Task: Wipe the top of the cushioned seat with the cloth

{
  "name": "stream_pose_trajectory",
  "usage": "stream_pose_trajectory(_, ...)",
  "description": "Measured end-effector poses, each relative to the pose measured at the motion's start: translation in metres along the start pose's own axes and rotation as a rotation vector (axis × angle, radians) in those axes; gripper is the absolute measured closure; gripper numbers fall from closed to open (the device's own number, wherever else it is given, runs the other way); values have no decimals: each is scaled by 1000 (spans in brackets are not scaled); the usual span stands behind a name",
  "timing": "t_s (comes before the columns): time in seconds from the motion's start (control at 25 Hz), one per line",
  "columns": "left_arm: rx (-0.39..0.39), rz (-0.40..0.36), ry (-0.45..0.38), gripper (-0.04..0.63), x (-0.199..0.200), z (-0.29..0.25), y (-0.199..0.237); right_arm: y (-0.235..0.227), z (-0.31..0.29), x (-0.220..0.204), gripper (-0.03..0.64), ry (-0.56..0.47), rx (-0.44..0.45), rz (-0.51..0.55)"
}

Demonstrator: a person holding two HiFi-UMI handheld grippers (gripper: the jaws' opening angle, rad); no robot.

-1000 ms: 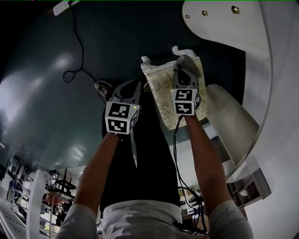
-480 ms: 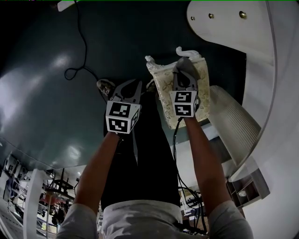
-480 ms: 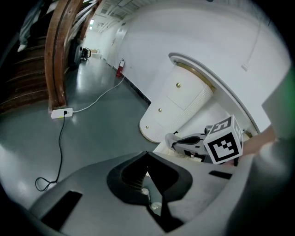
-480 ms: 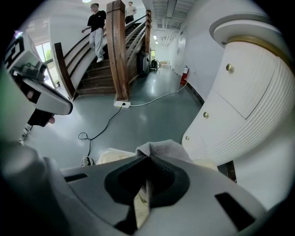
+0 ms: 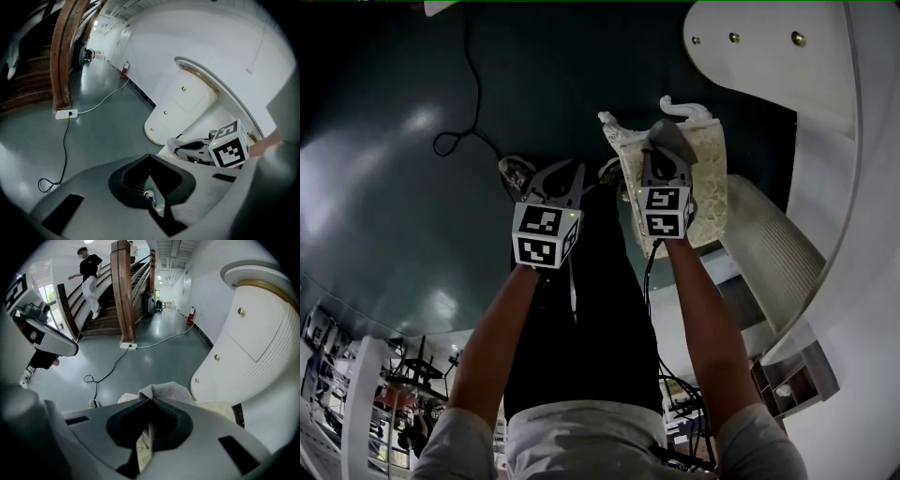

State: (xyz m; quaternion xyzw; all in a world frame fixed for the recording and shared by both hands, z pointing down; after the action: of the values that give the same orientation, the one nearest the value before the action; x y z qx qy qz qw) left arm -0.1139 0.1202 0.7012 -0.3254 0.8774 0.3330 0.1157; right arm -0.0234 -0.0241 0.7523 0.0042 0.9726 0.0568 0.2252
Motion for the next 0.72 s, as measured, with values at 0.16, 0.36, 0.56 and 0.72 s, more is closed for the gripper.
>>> stream_pose_trajectory(0.16,4,5,-5,581,0,6,-1,10,5,3,603,3,24,19)
stream_pose_trajectory(0.36,7,16,-16,581,0,8,1,18,5,4,603,-2,41,29)
stream_pose_trajectory(0.56,13,31,-17,581,1,6,12,32,-2,13,603,6,79,54)
stream_pose_trajectory(0.72,7,25,-14,581,0,5,8,49,-3,15,603,14,143,66)
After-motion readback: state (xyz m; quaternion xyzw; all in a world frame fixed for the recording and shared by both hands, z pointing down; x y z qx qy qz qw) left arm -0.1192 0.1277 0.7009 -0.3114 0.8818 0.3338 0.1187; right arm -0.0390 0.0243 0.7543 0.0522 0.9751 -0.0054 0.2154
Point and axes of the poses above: the fingertips, and each gripper's own axes: z backward along the fingers, y to its left, x out of its top, the point moved 4 cm from there along z, backward along the fingers, and after that the axes turned 9 degrees about z, right-handed, at the moved point
